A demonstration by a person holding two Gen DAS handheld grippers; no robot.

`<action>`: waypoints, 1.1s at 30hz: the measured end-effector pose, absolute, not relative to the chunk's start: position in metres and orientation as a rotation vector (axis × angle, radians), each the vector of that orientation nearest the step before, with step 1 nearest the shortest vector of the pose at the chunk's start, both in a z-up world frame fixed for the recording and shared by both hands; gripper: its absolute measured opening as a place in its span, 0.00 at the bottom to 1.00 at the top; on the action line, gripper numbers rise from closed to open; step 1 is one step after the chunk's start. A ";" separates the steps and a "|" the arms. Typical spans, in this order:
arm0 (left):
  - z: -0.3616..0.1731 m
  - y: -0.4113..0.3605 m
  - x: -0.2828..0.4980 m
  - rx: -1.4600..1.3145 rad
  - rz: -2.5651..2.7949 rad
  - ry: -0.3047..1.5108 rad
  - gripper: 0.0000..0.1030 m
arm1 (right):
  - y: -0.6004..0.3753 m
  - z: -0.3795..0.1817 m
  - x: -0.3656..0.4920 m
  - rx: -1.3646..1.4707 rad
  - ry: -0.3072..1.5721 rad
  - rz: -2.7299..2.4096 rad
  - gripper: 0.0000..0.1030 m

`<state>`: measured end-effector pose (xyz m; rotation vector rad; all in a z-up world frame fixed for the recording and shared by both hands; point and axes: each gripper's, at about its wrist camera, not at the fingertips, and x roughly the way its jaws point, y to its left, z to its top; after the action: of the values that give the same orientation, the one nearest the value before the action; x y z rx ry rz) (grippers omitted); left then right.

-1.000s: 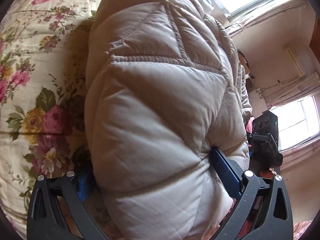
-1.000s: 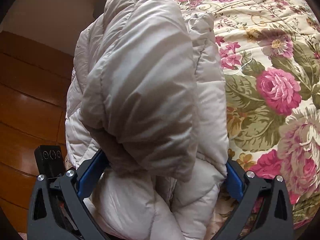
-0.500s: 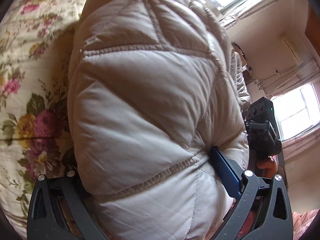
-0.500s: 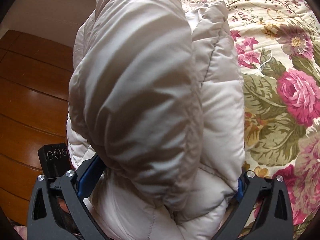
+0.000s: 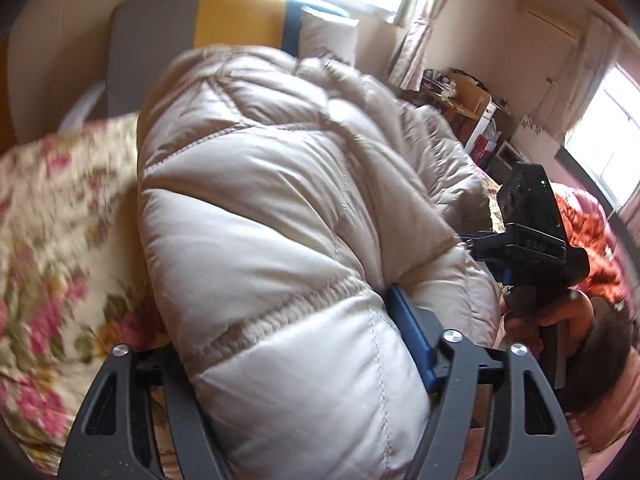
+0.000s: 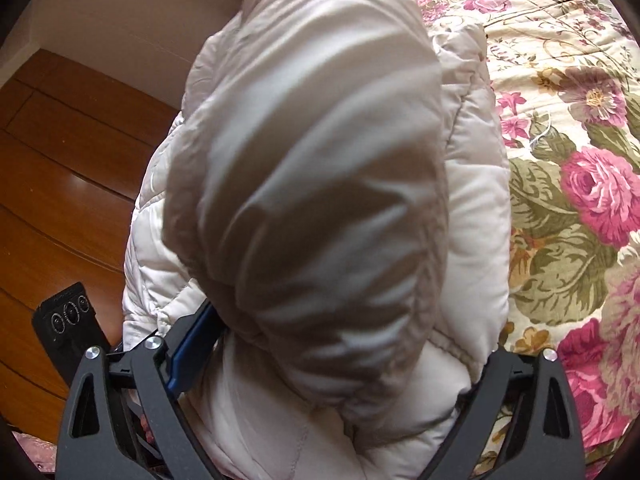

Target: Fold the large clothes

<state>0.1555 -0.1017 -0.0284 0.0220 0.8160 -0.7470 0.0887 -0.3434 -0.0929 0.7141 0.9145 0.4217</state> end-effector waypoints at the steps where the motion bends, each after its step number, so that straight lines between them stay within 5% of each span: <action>1: -0.024 -0.103 0.152 0.040 -0.744 0.794 0.63 | -0.344 -0.092 0.084 0.719 0.898 0.423 0.83; 17: 0.023 -0.071 0.119 0.170 -0.703 0.515 0.56 | -0.330 -0.104 0.055 0.868 0.715 0.603 0.76; 33: 0.038 0.026 0.132 0.131 -0.478 0.429 0.55 | -0.242 -0.081 0.142 0.720 0.700 0.798 0.75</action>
<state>0.1316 0.0265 0.0383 0.1305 0.4288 -0.4783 0.1418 -0.2415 -0.0809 0.7199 0.7002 0.7977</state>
